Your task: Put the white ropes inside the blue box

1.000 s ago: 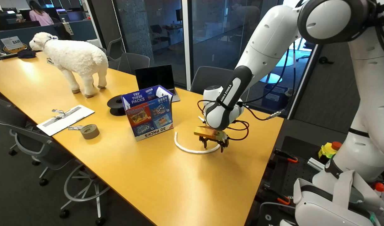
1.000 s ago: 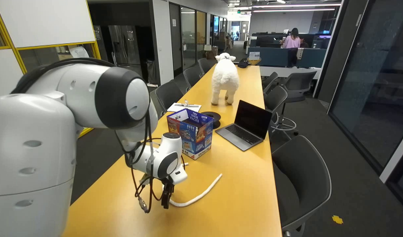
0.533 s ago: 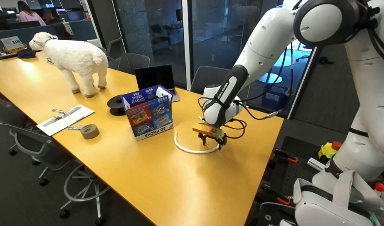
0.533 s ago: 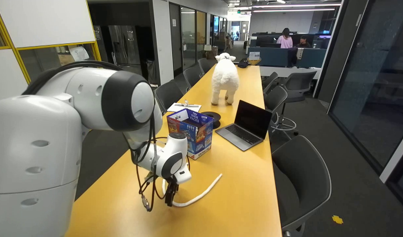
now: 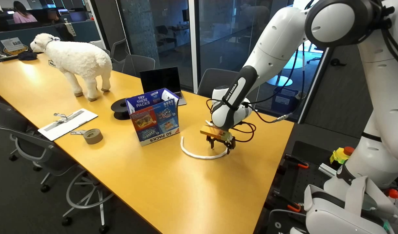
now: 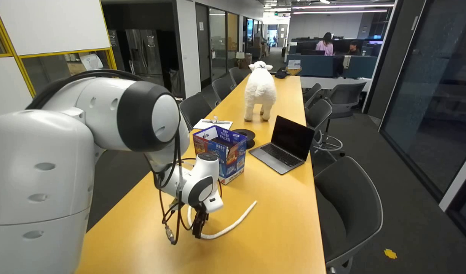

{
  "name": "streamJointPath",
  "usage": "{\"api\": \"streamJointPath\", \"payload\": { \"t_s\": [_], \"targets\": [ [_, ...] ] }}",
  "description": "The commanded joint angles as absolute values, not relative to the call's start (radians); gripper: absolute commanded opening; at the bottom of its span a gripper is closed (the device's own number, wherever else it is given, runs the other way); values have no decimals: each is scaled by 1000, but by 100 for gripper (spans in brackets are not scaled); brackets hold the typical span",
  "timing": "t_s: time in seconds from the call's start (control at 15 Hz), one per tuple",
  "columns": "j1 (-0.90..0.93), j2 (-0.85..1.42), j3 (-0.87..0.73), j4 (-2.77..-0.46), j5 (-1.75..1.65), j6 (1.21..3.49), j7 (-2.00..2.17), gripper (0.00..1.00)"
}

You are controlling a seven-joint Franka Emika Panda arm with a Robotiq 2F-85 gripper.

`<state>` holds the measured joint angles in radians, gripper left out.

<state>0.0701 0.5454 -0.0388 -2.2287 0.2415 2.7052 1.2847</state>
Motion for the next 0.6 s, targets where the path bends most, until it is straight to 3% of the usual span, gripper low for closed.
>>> {"api": "streamJointPath", "payload": {
  "t_s": [0.0, 0.53],
  "targets": [
    [74, 514, -42, -2257, 264, 2728, 1263, 100],
    [70, 492, -37, -2289, 266, 2755, 1249, 100]
  ]
}}
